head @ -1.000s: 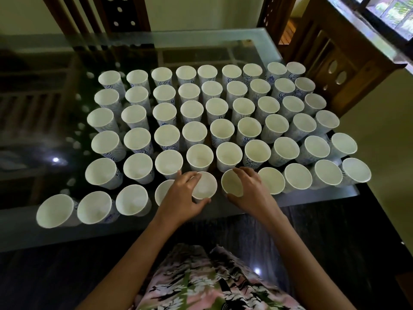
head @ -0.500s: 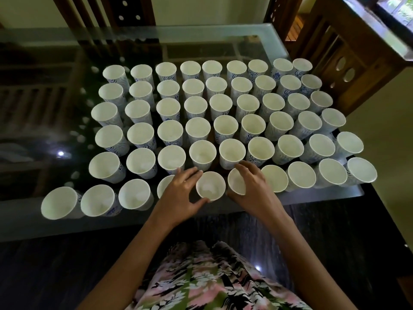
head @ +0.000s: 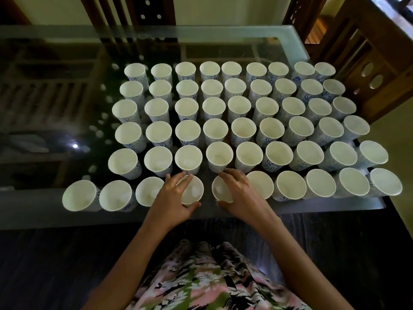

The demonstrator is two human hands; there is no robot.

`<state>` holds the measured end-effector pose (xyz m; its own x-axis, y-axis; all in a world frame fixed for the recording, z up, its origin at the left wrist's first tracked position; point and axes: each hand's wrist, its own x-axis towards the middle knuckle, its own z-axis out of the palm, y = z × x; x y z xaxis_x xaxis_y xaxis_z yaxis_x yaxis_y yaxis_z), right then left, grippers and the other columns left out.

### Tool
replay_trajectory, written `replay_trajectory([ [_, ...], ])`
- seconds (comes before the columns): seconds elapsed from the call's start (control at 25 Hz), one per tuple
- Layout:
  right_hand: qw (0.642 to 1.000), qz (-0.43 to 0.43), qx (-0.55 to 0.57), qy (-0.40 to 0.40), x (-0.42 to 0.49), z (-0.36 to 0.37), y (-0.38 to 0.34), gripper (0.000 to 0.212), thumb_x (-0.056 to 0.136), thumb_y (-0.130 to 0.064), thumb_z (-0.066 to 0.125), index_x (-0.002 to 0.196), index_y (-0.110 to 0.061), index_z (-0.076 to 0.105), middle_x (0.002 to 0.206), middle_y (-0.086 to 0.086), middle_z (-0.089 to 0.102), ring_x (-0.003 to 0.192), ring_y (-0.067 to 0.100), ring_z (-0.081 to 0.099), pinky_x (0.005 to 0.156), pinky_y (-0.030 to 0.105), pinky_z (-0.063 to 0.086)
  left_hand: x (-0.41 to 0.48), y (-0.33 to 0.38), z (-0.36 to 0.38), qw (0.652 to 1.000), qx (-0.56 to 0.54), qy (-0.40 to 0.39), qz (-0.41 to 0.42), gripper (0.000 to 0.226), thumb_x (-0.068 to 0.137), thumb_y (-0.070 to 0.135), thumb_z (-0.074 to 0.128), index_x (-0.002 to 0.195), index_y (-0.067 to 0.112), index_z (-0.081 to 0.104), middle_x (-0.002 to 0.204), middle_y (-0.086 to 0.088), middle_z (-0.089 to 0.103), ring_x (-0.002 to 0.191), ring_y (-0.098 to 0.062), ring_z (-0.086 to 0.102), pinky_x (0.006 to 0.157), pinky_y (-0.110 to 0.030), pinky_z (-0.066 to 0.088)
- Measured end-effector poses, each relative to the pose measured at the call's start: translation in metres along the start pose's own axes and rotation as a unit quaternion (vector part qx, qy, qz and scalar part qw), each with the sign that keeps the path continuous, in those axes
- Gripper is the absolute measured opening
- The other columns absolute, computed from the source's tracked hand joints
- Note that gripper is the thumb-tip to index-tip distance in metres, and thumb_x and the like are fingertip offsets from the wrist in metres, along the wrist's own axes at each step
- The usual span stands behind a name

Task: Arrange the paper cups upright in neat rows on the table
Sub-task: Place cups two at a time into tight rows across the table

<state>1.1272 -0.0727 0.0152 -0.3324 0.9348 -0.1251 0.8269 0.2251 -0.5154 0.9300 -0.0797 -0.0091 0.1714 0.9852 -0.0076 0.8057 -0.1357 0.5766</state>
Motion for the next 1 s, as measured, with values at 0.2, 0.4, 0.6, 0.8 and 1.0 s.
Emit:
replay_trajectory([
  [0.2,1.000,0.008,0.008,-0.001,0.002,0.002,0.003,0.076,0.074,-0.023,0.076,0.139,-0.011,0.039,0.143,0.009,0.038,0.132,0.025,0.034,0.103,0.032,0.034,0.002,0.001,0.001,0.999,-0.032,-0.015,-0.009,0.072,0.069,0.028,0.080,0.133,0.015,0.049,0.139,-0.004,0.045,0.133,-0.028,0.037,0.113,-0.030,0.014],
  [0.4,1.000,0.008,0.011,-0.004,0.001,0.002,0.002,0.079,0.073,-0.023,0.077,0.140,-0.010,0.038,0.143,0.010,0.037,0.132,0.026,0.033,0.104,0.033,0.034,0.001,0.005,0.001,0.999,-0.043,-0.017,0.002,0.073,0.066,0.027,0.082,0.131,0.013,0.051,0.138,-0.006,0.047,0.130,-0.026,0.042,0.113,-0.029,0.011],
  [0.6,0.999,-0.003,0.034,0.010,0.004,0.001,-0.011,0.075,0.076,-0.023,0.075,0.140,-0.011,0.037,0.144,0.008,0.036,0.133,0.024,0.032,0.105,0.029,0.030,-0.003,-0.002,-0.005,0.999,-0.032,-0.027,-0.020,0.086,0.061,0.062,0.064,0.132,0.016,0.050,0.141,-0.004,0.044,0.133,-0.029,0.037,0.112,-0.033,0.013],
  [0.8,0.999,-0.026,0.034,0.023,0.020,0.007,-0.025,0.065,0.079,-0.023,0.072,0.137,-0.009,0.044,0.139,0.011,0.043,0.127,0.028,0.041,0.100,0.037,0.039,-0.005,-0.014,-0.015,0.999,-0.022,-0.003,-0.032,0.082,0.067,0.066,0.048,0.129,0.013,0.053,0.137,-0.008,0.048,0.130,-0.026,0.042,0.112,-0.035,0.016],
  [1.0,0.999,-0.013,0.036,0.028,0.037,0.011,-0.025,0.054,0.085,-0.022,0.065,0.135,-0.012,0.046,0.138,0.007,0.044,0.125,0.026,0.043,0.098,0.038,0.042,0.017,-0.016,-0.024,0.999,-0.018,0.020,-0.023,0.064,0.078,0.048,0.056,0.127,0.007,0.054,0.133,-0.015,0.050,0.127,-0.032,0.044,0.112,-0.035,0.013],
])
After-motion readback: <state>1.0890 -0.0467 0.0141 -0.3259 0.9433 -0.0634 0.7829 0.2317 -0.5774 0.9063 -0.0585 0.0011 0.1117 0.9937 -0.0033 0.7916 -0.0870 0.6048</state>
